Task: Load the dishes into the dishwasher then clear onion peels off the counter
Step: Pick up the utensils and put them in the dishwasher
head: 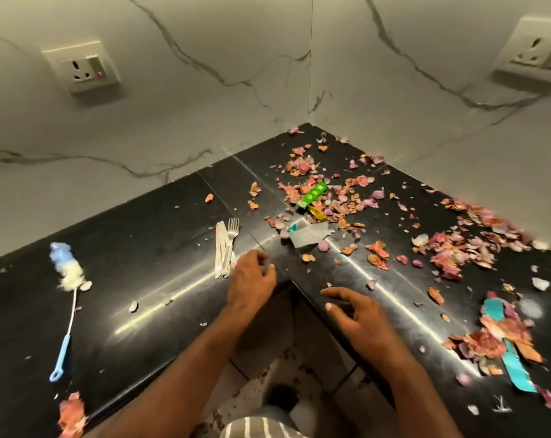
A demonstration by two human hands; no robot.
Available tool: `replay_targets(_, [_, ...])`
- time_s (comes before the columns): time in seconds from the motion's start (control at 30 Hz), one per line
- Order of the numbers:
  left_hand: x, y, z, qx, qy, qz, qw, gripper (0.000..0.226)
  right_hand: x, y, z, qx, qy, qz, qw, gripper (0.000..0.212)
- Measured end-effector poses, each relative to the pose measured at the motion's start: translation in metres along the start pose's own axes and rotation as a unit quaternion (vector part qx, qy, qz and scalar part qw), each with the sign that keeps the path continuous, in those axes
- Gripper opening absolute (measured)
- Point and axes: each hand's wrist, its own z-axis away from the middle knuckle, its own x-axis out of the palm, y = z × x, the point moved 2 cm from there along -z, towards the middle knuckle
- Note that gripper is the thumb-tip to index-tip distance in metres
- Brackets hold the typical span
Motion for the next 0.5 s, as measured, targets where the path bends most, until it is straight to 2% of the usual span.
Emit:
replay_targets(0.07, [-0.011, -0.017, -0.034, -0.037, 0.038, -0.073, 0.996, 0.039, -0.002, -0.001, -0.018, 0.004, -0.005, 0.003, 1.0, 0.022])
replay_targets(0.17, [-0.026, -0.041, -0.078, -0.118, 0.038, -0.195, 0.973, 0.068, -0.003, -0.01, -0.042, 0.006, 0.001, -0.004, 1.0, 0.023])
replay_targets(0.23, [-0.031, -0.053, -0.1, -0.181, 0.006, -0.221, 0.958, 0.087, -0.002, -0.016, -0.056, 0.002, 0.0, -0.005, 1.0, 0.023])
replay_targets(0.33, [-0.028, -0.072, -0.122, -0.215, -0.027, -0.226, 0.95, 0.099, 0.005, -0.018, -0.069, 0.007, -0.027, 0.012, 1.0, 0.024])
replay_targets(0.4, [-0.024, -0.079, -0.134, -0.214, -0.031, -0.219, 0.951, 0.094, 0.006, -0.017, -0.075, 0.011, -0.03, 0.017, 0.999, 0.025])
replay_targets(0.5, [-0.02, -0.083, -0.151, -0.197, -0.073, -0.207, 0.956, 0.057, 0.008, -0.014, -0.082, 0.017, -0.029, 0.024, 0.999, 0.025])
